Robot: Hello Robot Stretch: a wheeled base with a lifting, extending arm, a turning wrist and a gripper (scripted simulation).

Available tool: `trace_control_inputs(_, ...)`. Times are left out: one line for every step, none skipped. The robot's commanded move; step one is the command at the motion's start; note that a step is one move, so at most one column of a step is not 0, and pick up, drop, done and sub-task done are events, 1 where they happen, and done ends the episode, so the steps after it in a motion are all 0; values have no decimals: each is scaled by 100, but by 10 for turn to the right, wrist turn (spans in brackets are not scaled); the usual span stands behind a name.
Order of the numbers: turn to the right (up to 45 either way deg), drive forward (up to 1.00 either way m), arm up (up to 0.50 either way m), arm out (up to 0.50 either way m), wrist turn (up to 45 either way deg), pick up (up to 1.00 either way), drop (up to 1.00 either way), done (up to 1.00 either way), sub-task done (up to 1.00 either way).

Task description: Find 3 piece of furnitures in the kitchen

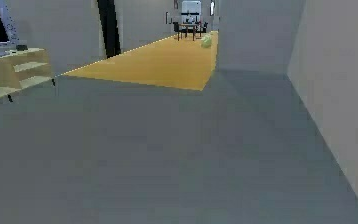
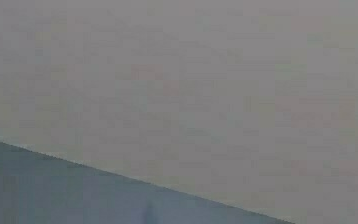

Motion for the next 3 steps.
trace_control_inputs(0, 100, 0, 0, 0, 0, 0, 0, 0)
trace_control_inputs(0, 100, 0, 0, 0, 0, 0, 0, 0)
trace_control_inputs(0, 100, 0, 0, 0, 0, 0, 0, 0)
